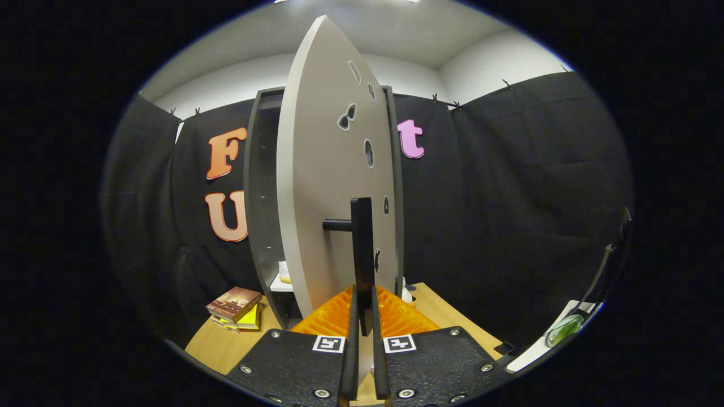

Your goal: Open the shoe cabinet door, grab the shoes and put them into the shoe cabinet, then close the shoe cabinet door.

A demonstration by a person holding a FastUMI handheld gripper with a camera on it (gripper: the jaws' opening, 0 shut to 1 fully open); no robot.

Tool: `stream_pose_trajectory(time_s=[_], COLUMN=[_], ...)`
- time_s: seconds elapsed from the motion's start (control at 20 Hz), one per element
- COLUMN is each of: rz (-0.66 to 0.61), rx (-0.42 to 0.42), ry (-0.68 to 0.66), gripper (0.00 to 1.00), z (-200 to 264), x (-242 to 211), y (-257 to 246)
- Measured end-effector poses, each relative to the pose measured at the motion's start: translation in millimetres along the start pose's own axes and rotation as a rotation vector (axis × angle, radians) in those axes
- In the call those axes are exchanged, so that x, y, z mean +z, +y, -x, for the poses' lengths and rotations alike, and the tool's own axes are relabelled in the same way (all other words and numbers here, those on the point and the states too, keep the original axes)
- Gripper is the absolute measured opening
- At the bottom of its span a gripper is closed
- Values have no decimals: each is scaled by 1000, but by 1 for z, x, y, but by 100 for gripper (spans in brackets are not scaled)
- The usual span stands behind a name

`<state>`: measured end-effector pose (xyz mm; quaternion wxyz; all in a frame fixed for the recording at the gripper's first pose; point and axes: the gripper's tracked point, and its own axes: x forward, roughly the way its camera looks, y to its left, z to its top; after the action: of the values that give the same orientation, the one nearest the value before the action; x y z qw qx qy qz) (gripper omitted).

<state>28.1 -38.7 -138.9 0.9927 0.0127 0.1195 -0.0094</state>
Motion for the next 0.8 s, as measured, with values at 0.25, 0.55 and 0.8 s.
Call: stream_pose_trajectory(time_s=[0.25, 0.55, 0.8], rz=[-41, -68, 26], rx=[-71, -217, -189], ry=[-1, 5, 71], gripper=[11, 11, 12], z=[9, 45, 64], x=[-6, -26, -87], y=[-37, -82, -63])
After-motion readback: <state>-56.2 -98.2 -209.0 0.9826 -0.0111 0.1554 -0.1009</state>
